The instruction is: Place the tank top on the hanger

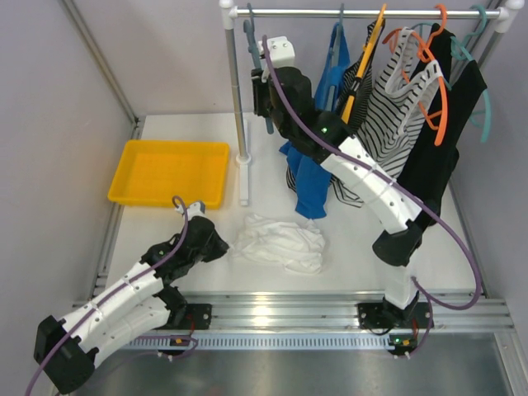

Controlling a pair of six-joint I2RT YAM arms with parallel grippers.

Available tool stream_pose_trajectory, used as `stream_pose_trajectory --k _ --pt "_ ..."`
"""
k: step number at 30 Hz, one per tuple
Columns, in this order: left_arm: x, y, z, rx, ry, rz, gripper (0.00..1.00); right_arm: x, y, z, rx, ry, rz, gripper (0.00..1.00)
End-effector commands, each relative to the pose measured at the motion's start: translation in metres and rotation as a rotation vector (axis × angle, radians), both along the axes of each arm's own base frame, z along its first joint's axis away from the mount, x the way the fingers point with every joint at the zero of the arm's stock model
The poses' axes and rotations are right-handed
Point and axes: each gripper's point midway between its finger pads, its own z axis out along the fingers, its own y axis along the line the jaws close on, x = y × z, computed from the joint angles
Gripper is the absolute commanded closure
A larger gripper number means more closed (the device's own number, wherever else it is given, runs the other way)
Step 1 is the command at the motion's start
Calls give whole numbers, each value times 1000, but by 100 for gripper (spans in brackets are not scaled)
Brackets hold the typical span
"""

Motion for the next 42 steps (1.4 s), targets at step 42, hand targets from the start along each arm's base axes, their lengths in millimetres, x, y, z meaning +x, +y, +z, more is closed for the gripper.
stream_pose_trajectory --k 42 --pt "10 1 12 2 -40 28 93 -44 -67 89 216 -196 -41 100"
